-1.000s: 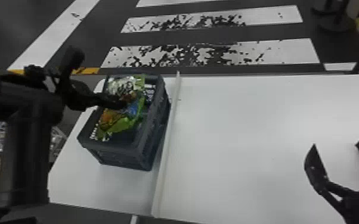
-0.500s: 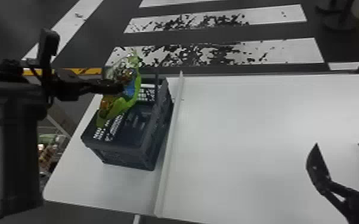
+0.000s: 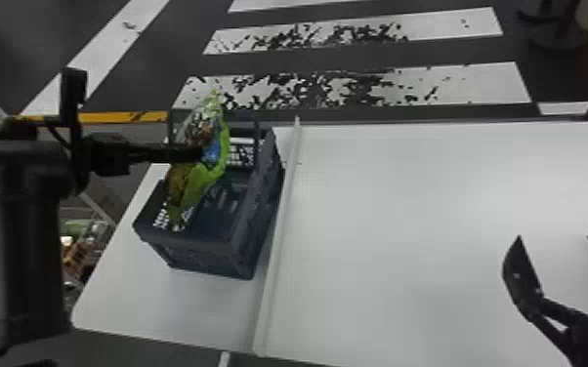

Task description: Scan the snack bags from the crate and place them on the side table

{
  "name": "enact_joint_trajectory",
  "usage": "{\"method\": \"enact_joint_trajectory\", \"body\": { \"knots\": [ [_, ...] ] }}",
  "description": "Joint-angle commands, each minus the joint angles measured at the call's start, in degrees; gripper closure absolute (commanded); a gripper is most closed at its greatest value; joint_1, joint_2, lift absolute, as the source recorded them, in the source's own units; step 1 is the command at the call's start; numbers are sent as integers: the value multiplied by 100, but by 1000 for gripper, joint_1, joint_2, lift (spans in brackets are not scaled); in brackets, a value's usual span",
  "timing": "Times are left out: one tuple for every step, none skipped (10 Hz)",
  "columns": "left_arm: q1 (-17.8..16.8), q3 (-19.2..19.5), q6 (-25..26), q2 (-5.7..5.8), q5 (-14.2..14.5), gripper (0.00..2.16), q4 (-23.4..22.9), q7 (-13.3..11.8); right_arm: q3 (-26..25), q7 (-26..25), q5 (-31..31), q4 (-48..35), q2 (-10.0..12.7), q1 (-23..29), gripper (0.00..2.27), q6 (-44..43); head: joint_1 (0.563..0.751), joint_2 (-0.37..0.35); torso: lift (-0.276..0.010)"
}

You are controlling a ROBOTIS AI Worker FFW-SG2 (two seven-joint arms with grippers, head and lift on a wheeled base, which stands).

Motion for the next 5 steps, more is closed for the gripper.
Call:
{"method": "enact_joint_trajectory", "body": {
  "knots": [
    [-20, 106, 665, 50, 356, 2138, 242, 98, -2, -2, 0, 0, 1, -9, 70, 0, 695, 235, -94],
    [-72, 212, 1175, 146, 594, 2138, 391, 177, 7, -2, 0, 9, 1, -18, 70, 17, 695, 241, -94],
    [-108, 256, 1509, 173, 769, 2138, 453, 239, 7, -2, 0, 17, 1, -18, 70, 0, 695, 245, -94],
    [-178, 484, 1843, 190, 936, 2138, 479, 344, 16, -2, 0, 26, 1, -18, 70, 0, 695, 255, -94],
    [-301, 537, 2406, 269, 1332, 2138, 567, 493, 25, -2, 0, 26, 1, -18, 70, 0, 695, 264, -94]
  ]
}}
